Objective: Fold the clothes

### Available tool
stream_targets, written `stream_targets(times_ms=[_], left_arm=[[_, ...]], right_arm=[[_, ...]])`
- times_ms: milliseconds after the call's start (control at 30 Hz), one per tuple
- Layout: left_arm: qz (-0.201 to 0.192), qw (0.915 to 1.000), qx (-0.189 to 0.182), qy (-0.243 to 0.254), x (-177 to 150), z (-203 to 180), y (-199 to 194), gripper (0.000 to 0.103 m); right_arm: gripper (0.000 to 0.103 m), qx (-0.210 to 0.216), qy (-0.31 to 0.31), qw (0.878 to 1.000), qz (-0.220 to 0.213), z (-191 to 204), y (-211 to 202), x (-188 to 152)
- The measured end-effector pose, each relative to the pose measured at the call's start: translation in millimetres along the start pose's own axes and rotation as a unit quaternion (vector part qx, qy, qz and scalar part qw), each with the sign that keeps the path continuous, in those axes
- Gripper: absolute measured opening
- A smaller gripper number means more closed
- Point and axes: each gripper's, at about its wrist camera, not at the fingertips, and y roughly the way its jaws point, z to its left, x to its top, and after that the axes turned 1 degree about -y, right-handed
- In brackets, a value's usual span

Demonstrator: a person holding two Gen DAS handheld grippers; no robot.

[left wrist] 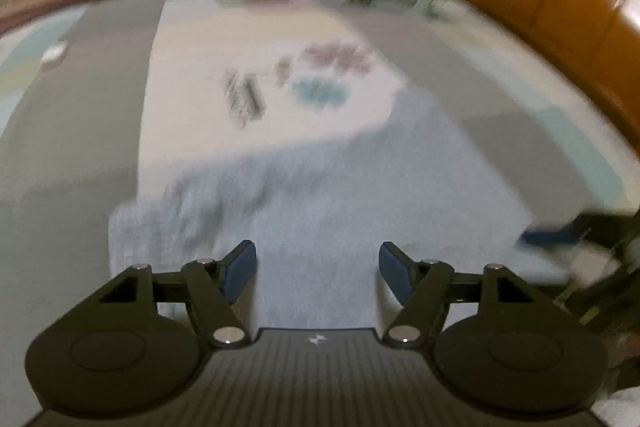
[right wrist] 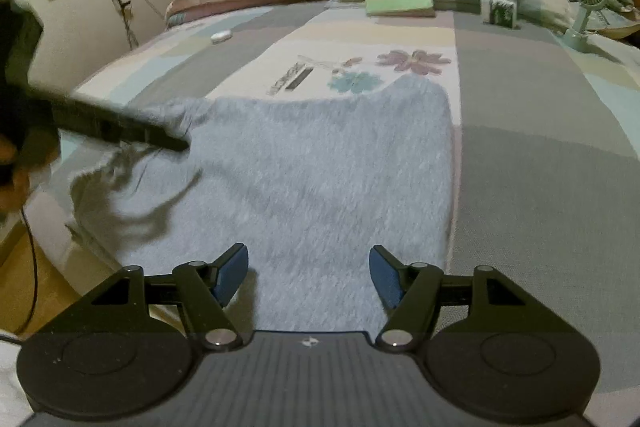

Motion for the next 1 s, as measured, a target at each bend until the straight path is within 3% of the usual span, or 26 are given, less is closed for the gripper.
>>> stream_targets(times_ms=[133, 233, 400, 567, 667, 900, 1000], left_arm=[[-0.001, 1.0, -0.002, 0.002, -14, 5, -5, 0.07], [0.001, 1.0, -0.005, -0.002, -19, 9, -9, 0.07], [-0.004, 0.9999, -0.014, -0.01, -28, 13, -15, 0.07], [-0.002, 0.9991, -0.029, -0.031, -34, 20, -24, 0.07], [-0.005, 0.9991, -0.031, -0.027, -31, 20, -32, 0.07], [-0.067, 0.997, -0.039, -0.003, 9, 22, -31, 0.074], [-0.052, 0.998, -0.03, -0.021, 17, 31, -2, 0.074]], right_arm=[[0.072, 0.004, 0.012, 1.0, -0.023, -15, -10, 28], [0.072, 0.0, 0.006, 1.0, -0.025, -28, 6, 62], [0.072, 0.009, -0.022, 1.0, 0.004, -31, 74, 102], [0.072, -0.028, -0.02, 0.998, 0.05, -47, 136, 104], [0.072, -0.025, -0.006, 0.999, 0.043, -49, 124, 102], [0.077, -0.022, -0.021, 0.999, 0.026, -44, 55, 79], [0.078, -0.009, -0.015, 1.0, 0.024, -40, 36, 65]])
